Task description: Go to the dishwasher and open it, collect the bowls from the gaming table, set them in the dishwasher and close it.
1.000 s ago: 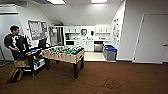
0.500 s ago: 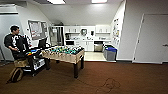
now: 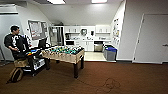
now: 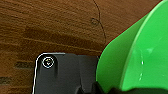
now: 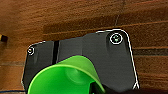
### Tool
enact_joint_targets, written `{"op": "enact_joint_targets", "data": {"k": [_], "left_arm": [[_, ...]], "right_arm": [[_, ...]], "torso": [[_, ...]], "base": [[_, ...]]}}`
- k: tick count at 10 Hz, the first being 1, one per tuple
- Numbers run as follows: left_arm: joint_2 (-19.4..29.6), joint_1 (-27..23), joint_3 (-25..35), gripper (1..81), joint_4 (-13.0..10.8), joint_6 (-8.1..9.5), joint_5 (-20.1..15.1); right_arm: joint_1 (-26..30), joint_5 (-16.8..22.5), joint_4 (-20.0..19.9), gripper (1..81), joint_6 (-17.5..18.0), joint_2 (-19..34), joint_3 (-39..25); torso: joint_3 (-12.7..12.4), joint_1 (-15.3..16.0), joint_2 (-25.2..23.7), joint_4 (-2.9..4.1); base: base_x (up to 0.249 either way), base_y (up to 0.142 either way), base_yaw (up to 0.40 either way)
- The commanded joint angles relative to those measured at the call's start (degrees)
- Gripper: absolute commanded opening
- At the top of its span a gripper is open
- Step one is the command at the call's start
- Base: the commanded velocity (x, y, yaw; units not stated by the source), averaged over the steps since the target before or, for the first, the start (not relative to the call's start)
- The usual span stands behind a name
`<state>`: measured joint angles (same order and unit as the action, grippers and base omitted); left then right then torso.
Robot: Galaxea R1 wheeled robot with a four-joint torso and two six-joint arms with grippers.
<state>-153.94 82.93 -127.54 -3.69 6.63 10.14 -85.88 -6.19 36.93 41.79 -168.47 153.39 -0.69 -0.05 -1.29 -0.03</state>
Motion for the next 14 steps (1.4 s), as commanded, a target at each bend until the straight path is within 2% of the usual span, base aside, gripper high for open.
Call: {"op": "enact_joint_targets", "data": {"k": [1,14], "left_arm": [[1.2,-3.7,1.0,1.0,-1.0,-0.22,-1.5],[1.0,-3.7,1.1,1.0,-1.2,-0.22,-1.5]], "right_arm": [[3.7,1.7,0.5,1.0,-0.1,0.7,0.1],[3.3,1.6,0.6,1.0,-0.1,1.0,0.1]], "torso": [[0.0,0.1,0.0,0.00],[0.0,0.1,0.0,0.00]], "base": [[0.000,0.000,0.000],[0.000,0.000,0.000]]}}
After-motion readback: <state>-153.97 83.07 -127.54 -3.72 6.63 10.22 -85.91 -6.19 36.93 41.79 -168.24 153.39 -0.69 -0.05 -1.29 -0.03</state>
